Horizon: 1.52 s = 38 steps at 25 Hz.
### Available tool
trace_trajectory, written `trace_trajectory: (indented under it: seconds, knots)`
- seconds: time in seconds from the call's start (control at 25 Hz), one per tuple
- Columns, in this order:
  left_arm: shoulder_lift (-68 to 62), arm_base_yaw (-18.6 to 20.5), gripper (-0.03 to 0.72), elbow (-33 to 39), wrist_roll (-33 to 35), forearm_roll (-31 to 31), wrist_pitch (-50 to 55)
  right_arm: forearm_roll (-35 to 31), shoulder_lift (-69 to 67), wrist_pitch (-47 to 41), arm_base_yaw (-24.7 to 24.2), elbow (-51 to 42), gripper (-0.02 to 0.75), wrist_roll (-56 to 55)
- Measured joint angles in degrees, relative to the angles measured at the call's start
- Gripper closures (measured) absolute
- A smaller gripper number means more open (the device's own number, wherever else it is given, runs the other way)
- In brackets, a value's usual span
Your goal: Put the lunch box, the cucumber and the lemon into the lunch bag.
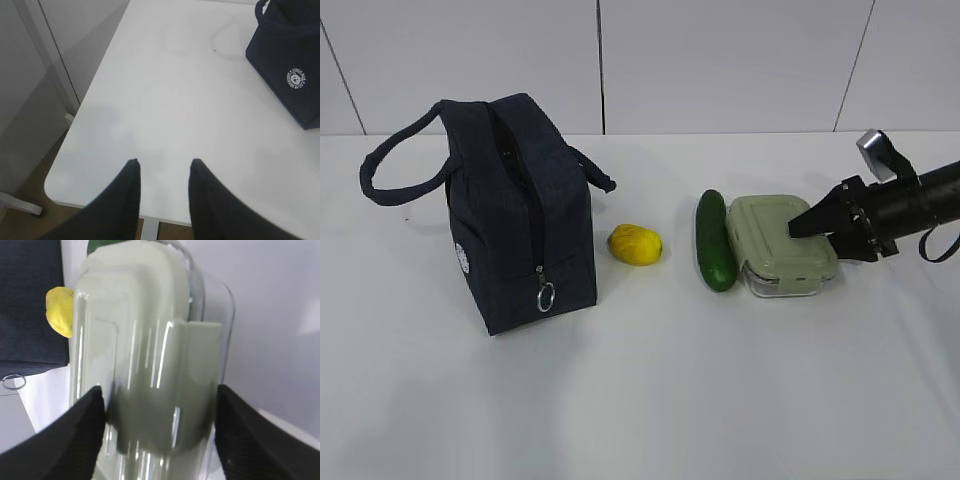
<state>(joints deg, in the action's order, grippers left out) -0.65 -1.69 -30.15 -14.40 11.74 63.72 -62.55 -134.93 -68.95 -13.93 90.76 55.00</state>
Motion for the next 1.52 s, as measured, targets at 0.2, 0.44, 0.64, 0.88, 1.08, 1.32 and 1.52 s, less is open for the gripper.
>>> trace_trajectory:
  seconds: [0.2,0.44,0.64,0.88,1.08,1.32,1.52]
  knots:
    - [0.0,0.0,0.454,0.0,0.0,0.0,0.0,-0.8,0.0,-0.4,0.0,0.1,0.356,-0.2]
    - [0.0,0.0,0.453,0.0,0.0,0.0,0.0,-0.8,0.0,-0.6,0.0,0.1,0.363,-0.2]
    - [-1.3,0.0,0.453,-1.3,5.0,-2.0,-0.8,-0.8,0.0,-0.6,0.0,0.1,0.363,-0.2]
    - [-15.9,0.0,0.453,-7.2,10.0,-9.3,-1.5,-0.5,0.0,-0.6,0.0,0.1,0.363,-0.2]
    - [-32.1,0.0,0.453,-15.3,10.3,-16.6,-1.9,-0.1,0.0,-0.8,0.0,0.1,0.364,-0.3]
    - [-50.8,0.0,0.419,-24.7,10.7,-26.5,-2.3,0.0,0.0,-0.9,0.0,0.1,0.364,-0.4]
    - [-64.9,0.0,0.296,-33.6,15.2,-31.7,-3.1,0.1,0.0,-0.9,0.0,0.1,0.365,-0.4]
